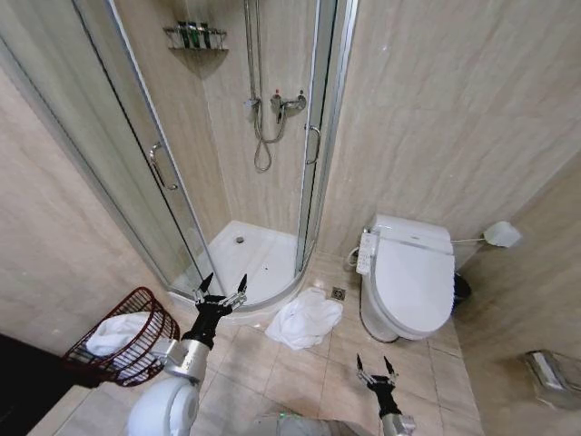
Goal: Discard the used towel into the hamper.
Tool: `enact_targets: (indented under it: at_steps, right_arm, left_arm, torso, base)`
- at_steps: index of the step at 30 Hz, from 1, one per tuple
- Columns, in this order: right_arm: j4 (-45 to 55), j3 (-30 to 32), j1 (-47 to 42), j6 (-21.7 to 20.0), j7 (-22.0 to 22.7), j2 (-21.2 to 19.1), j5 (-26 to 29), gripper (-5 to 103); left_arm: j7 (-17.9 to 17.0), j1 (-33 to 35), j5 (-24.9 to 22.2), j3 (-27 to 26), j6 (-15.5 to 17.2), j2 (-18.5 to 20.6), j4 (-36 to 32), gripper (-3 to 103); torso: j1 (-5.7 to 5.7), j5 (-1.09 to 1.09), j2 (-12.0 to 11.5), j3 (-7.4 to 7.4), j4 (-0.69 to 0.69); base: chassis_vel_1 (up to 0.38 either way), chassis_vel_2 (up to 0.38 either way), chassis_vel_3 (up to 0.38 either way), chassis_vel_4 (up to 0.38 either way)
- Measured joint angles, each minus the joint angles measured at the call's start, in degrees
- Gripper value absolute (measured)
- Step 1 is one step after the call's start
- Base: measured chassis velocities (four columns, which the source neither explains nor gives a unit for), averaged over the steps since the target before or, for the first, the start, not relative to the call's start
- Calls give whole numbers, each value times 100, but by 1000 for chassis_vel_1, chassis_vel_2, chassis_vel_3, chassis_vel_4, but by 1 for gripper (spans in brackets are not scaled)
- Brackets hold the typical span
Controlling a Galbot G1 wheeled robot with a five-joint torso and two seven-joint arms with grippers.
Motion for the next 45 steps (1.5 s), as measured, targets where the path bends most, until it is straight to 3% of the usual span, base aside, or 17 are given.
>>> enact_targets:
  at_steps: [5, 11, 21, 23, 26, 30, 33, 34, 36, 41, 45]
  right_arm:
    - [-259, 2, 79, 284, 124, 12, -97, 100]
    - [-407, 25, 133, 318, 307, 8, -359, 100]
    - [-1202, 104, 556, 315, 778, -140, -1289, 100]
    - [-1286, 106, 617, 314, 951, -157, -1499, 100]
    - [-1634, 99, 859, 306, 2144, -203, -2617, 100]
    - [-1742, 121, 907, 300, 2434, -208, -2768, 100]
    - [-1633, 127, 865, 297, 1957, -190, -2067, 100]
    - [-1480, 100, 805, 296, 1263, -170, -1154, 100]
    - [-1348, 80, 795, 294, 688, -151, -410, 100]
    - [-1263, 65, 864, 292, 473, -132, -236, 100]
    - [-1282, 107, 981, 290, 37, -142, -141, 100]
  left_arm:
    - [0, 0, 0, 0, 0, 0, 0, 100]
    - [0, 0, 0, 0, 0, 0, 0, 100]
    - [0, 0, 0, 0, 0, 0, 0, 100]
    - [0, 0, 0, 0, 0, 0, 0, 100]
    - [0, 0, 0, 0, 0, 0, 0, 100]
    - [0, 0, 0, 0, 0, 0, 0, 100]
    - [0, 0, 0, 0, 0, 0, 0, 100]
    - [0, 0, 0, 0, 0, -1, 0, 100]
    - [0, 0, 0, 0, 0, 0, 0, 100]
    - [0, 0, 0, 0, 0, 0, 0, 100]
    - [0, 0, 0, 0, 0, 0, 0, 100]
  torso:
    - [-74, 0, -170, -96, 0]
    - [-144, 0, -325, -181, 0]
    - [-281, 1, -636, -355, 0]
    - [-296, 1, -669, -373, 0]
    - [-351, 1, -788, -437, 2]
    - [-397, 1, -896, -498, 0]
    - [-423, 0, -955, -533, 0]
    - [-443, 0, -1001, -559, 0]
    - [-475, 0, -1072, -598, 0]
    - [-525, 0, -1184, -660, 0]
    - [-574, 0, -1297, -723, 1]
  base:
    - [0, 0, 0, 0]
    - [0, 0, 0, 0]
    - [0, 0, 0, 0]
    - [0, 0, 0, 0]
    - [0, 0, 0, 0]
    - [0, 0, 0, 0]
    - [0, 0, 0, 0]
    - [0, 0, 0, 0]
    - [0, 0, 0, 0]
    - [0, 0, 0, 0]
    - [0, 0, 0, 0]
